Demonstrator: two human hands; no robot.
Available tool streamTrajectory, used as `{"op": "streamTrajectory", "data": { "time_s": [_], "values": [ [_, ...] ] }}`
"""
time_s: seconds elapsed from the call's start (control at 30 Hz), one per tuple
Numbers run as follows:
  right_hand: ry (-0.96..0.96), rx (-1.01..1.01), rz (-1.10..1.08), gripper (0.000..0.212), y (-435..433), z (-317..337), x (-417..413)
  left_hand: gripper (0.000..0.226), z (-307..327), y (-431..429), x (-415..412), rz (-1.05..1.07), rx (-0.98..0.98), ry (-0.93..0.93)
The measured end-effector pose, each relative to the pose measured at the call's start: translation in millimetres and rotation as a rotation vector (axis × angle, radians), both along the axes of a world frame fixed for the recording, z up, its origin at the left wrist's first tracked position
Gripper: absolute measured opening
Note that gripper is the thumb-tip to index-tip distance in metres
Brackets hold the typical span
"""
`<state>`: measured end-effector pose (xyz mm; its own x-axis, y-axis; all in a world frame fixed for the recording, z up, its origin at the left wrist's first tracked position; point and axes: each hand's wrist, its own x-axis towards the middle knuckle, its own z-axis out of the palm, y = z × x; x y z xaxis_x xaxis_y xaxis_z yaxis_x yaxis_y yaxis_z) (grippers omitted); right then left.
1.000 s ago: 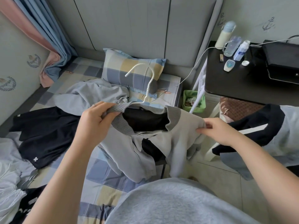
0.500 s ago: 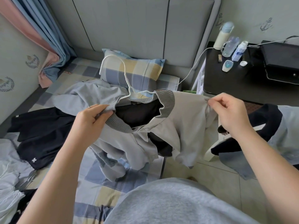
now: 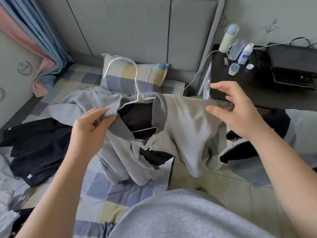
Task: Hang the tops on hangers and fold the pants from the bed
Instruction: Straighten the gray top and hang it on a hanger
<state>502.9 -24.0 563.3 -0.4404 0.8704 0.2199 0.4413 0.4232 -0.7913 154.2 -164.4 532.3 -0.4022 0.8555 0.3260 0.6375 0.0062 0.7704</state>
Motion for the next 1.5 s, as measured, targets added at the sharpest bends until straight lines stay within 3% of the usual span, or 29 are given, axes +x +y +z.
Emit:
{"op": "streamTrajectory", "data": {
  "time_s": [0.2, 0.33, 0.43, 0.6, 0.8, 0.93, 1.07, 1.17, 1.27, 1.33, 1.43, 1.5],
  "values": [
    [-0.180, 0.056, 0.125, 0.014, -10.8, -15.7, -12.5, 0.017, 6.2, 10.0, 11.5, -0.160, -0.045, 0.099],
    [-0.175, -0.005, 0.112, 0.016, -22.3, -19.3, -6.0, 0.008, 10.5, 22.8, 24.1, -0.305, -0.110, 0.088],
    [-0.127, -0.094, 0.076, 0.022, -34.6, -23.3, 15.1, 0.029, 10.8, 34.7, 40.1, -0.372, -0.150, 0.054],
    [-0.065, -0.133, -0.104, 0.031, -59.6, -30.2, 65.9, 0.045, 10.2, 56.9, 92.1, -0.411, -0.208, 0.071],
    [-0.049, -0.111, -0.366, 0.034, -94.7, -15.5, 140.6, 0.054, 15.1, 85.2, 165.5, -0.669, -0.196, 0.029],
    [0.013, -0.043, -0.541, 0.034, -122.9, 9.7, 197.2, 0.057, 26.0, 95.9, 227.9, -0.859, -0.125, 0.119],
    [0.106, -0.207, -0.756, 0.040, -149.2, 11.3, 270.1, 0.060, 41.4, 93.7, 311.9, -1.015, -0.002, 0.200],
    [-0.028, -0.354, -0.826, 0.041, -171.3, 0.2, 330.6, 0.062, 48.1, 83.1, 383.7, -1.038, 0.062, 0.198],
    [-0.118, -0.282, -0.960, 0.024, -203.2, -1.6, 383.5, 0.063, 45.5, 71.6, 451.5, -1.036, 0.048, 0.177],
    [-0.077, -0.232, -0.975, 0.018, -230.5, 2.2, 409.7, 0.064, 40.3, 65.8, 490.4, -1.015, 0.025, 0.165],
    [-0.046, -0.251, -0.919, 0.031, -274.8, -0.9, 444.6, 0.067, 31.2, 57.4, 545.1, -0.994, 0.003, 0.198],
    [-0.057, -0.230, -0.912, 0.019, -299.3, -4.4, 467.6, 0.067, 27.0, 51.0, 582.7, -1.030, -0.005, 0.212]
  ]
}}
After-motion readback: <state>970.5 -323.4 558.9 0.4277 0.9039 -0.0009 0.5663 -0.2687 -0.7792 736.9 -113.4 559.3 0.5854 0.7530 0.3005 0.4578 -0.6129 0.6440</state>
